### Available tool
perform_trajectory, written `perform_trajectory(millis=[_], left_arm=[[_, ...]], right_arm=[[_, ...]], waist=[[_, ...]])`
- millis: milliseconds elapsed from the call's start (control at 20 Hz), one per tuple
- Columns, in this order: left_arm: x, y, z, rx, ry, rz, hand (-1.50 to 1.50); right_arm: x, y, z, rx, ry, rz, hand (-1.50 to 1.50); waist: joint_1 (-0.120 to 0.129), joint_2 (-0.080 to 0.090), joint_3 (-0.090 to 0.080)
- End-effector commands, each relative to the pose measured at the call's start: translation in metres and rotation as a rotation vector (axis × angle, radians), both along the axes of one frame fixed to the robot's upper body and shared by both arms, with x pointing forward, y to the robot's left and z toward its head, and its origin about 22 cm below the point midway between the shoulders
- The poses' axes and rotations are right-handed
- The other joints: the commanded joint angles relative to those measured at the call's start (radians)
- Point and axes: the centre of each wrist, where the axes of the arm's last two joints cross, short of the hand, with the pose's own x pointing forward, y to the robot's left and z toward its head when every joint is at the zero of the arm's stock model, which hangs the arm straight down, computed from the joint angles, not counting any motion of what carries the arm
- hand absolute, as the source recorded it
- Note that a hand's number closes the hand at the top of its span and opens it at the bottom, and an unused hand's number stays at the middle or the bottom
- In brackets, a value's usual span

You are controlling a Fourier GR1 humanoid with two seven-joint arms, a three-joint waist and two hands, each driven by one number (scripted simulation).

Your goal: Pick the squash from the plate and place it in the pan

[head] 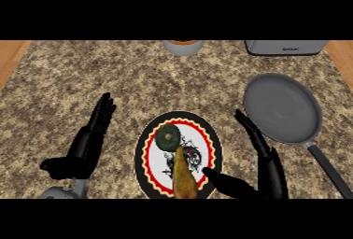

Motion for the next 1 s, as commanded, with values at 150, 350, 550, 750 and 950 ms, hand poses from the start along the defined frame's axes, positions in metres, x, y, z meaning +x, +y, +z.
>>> perform_trajectory(millis=[150,350,550,750,950], left_arm=[[-0.001,-0.024,-0.009,-0.005,0.027,-0.044,0.00],[0.004,-0.010,-0.008,-0.006,0.009,-0.032,0.00],[0.010,-0.012,-0.001,0.005,-0.001,-0.035,0.00],[0.000,-0.020,-0.002,-0.004,-0.009,-0.044,0.00],[0.013,0.004,0.003,-0.006,0.003,-0.036,0.00]], right_arm=[[0.022,0.023,0.041,-0.241,0.136,0.017,-1.50],[0.027,0.046,0.049,-0.356,0.278,0.047,-1.50],[0.053,0.072,0.051,-0.550,0.423,0.083,-1.50],[0.064,0.098,0.039,-0.679,0.520,0.148,-1.50],[0.061,0.129,0.035,-0.773,0.577,0.138,-1.50]], waist=[[0.025,0.003,-0.001],[0.027,0.004,0.001],[0.042,0.007,0.001],[0.043,0.008,0.002],[0.028,0.005,0.002]])
